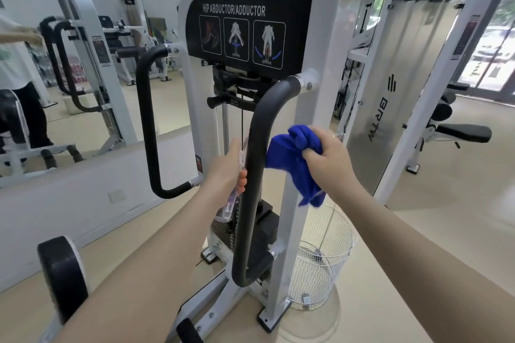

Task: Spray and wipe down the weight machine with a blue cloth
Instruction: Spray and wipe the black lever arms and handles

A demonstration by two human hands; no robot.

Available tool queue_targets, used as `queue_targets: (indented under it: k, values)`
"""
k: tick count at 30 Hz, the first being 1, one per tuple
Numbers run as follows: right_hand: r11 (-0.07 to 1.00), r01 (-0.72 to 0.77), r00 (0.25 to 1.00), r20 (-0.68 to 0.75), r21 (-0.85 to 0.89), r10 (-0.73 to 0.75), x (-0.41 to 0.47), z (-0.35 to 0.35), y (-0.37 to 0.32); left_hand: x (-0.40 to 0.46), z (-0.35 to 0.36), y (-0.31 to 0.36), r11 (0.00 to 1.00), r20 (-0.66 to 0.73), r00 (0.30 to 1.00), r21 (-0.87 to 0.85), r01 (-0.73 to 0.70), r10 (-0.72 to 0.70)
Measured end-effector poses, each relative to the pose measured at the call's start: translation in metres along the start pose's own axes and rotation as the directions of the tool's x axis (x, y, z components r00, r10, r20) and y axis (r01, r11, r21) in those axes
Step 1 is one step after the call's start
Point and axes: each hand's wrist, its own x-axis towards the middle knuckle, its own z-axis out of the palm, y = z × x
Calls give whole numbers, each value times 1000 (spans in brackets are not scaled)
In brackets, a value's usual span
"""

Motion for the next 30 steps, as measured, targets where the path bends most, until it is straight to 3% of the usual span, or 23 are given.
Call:
queue_targets:
  k: [1, 3, 5, 6, 8, 11, 12, 15, 17, 19, 22, 24, 28, 30]
  values:
    - [983, 159, 983, -73, -86, -166, 5, 1, -9, -1, -2, -1, 1000, -16, 1000, -12, -22, 22]
    - [838, 404, 852, -183, -366, -491, 21, 6, -24, -1, -6, -1, 994, -69, 992, 2, -109, 109]
    - [581, 460, 698, -131, -671, -704, 33, 17, -31, 2, -12, 0, 979, -114, 973, 7, -202, 201]
    - [449, 458, 656, -50, -767, -753, 39, 26, -30, 3, -17, 0, 972, -130, 965, -26, -233, 228]
    - [256, 472, 655, 141, -844, -742, 41, 48, -22, 5, -27, -3, 954, -128, 962, -148, -260, 242]
    - [126, 525, 689, 333, -842, -644, 29, 68, -3, 9, -39, -12, 938, -81, 962, -212, -274, 262]
    - [66, 562, 670, 407, -824, -621, 25, 67, 2, 9, -40, -13, 940, -68, 960, -195, -281, 273]
    - [-168, 707, 519, 666, -687, -536, 19, 59, 6, 8, -40, -17, 943, -46, 959, -175, -282, 278]
    - [-222, 737, 459, 713, -639, -530, 28, 49, -3, 5, -37, -17, 939, -31, 953, -169, -301, 300]
    - [-194, 668, 512, 633, -718, -581, 44, 41, -20, 8, -36, -18, 937, -29, 948, -140, -319, 318]
    - [60, 533, 680, 385, -844, -624, 50, 48, -34, 11, -37, -26, 943, -40, 947, -96, -320, 318]
    - [157, 504, 732, 323, -850, -600, 35, 63, -23, 14, -38, -35, 945, -18, 950, -102, -311, 311]
    - [-14, 683, 603, 574, -730, -554, 5, 68, 10, 10, -37, -44, 953, 72, 951, 8, -302, 301]
    - [-91, 685, 561, 603, -723, -567, 17, 58, -4, 9, -39, -47, 939, 87, 935, -7, -345, 344]
